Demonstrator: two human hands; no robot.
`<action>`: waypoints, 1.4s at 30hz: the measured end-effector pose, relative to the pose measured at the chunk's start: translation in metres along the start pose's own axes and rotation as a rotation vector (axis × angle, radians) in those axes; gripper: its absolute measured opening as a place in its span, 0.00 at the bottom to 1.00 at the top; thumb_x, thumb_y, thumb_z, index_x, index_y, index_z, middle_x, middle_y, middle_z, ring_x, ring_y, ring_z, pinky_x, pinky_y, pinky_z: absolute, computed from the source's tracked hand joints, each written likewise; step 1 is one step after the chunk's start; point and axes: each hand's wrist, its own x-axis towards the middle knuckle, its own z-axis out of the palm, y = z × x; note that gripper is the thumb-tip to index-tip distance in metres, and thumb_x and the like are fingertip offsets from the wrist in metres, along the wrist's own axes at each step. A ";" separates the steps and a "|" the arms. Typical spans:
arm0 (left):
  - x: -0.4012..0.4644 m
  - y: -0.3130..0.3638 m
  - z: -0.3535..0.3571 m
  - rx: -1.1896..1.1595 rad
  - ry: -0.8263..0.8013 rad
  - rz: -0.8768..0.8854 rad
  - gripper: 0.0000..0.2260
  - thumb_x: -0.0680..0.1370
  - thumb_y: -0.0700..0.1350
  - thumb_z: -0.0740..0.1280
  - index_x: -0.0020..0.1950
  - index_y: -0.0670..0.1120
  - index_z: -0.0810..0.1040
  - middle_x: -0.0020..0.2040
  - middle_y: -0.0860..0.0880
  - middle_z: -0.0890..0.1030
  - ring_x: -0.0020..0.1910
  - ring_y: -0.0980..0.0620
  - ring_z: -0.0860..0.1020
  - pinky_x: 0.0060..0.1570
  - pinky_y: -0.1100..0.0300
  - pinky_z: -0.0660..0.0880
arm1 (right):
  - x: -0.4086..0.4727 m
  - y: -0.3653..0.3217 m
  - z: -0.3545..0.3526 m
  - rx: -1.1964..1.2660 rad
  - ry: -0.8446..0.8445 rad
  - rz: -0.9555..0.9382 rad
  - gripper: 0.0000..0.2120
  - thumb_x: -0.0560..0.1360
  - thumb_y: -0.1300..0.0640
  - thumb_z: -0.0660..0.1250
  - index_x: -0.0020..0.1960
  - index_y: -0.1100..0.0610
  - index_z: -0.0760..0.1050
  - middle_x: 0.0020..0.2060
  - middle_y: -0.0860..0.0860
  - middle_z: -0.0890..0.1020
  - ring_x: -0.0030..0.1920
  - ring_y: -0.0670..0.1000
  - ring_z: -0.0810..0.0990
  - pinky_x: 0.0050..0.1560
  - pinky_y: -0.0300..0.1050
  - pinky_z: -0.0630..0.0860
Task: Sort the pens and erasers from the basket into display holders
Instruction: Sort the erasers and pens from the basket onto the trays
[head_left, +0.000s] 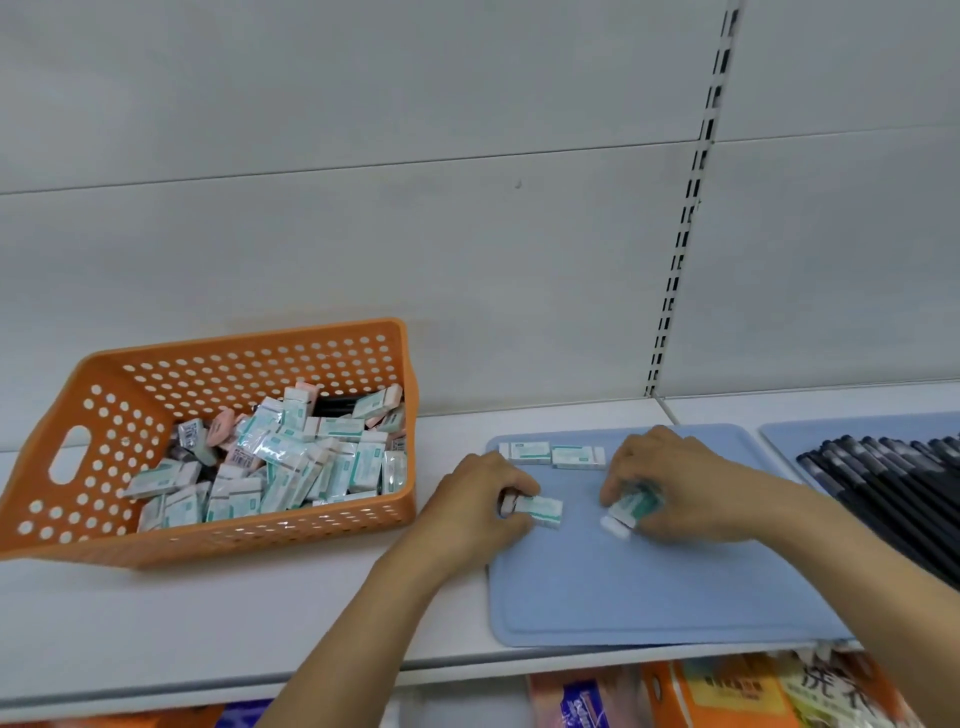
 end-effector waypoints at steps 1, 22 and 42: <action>0.003 0.001 0.002 0.013 0.032 0.003 0.13 0.76 0.45 0.70 0.60 0.51 0.79 0.55 0.53 0.74 0.58 0.52 0.70 0.61 0.56 0.68 | 0.004 -0.003 0.002 0.002 0.075 -0.004 0.13 0.72 0.54 0.69 0.52 0.39 0.75 0.52 0.38 0.73 0.54 0.43 0.66 0.55 0.40 0.64; 0.026 0.064 0.028 -0.111 0.075 0.153 0.16 0.79 0.44 0.65 0.67 0.50 0.74 0.65 0.52 0.75 0.65 0.54 0.71 0.66 0.59 0.67 | -0.026 0.039 -0.004 0.281 0.333 0.399 0.13 0.73 0.44 0.70 0.56 0.45 0.75 0.49 0.44 0.77 0.48 0.45 0.76 0.52 0.46 0.74; -0.019 0.028 -0.002 0.482 0.112 -0.091 0.14 0.78 0.51 0.62 0.64 0.55 0.73 0.60 0.52 0.73 0.61 0.49 0.70 0.57 0.53 0.64 | -0.033 -0.001 0.026 0.202 0.282 0.174 0.07 0.74 0.55 0.67 0.51 0.46 0.74 0.44 0.43 0.74 0.41 0.42 0.73 0.43 0.36 0.70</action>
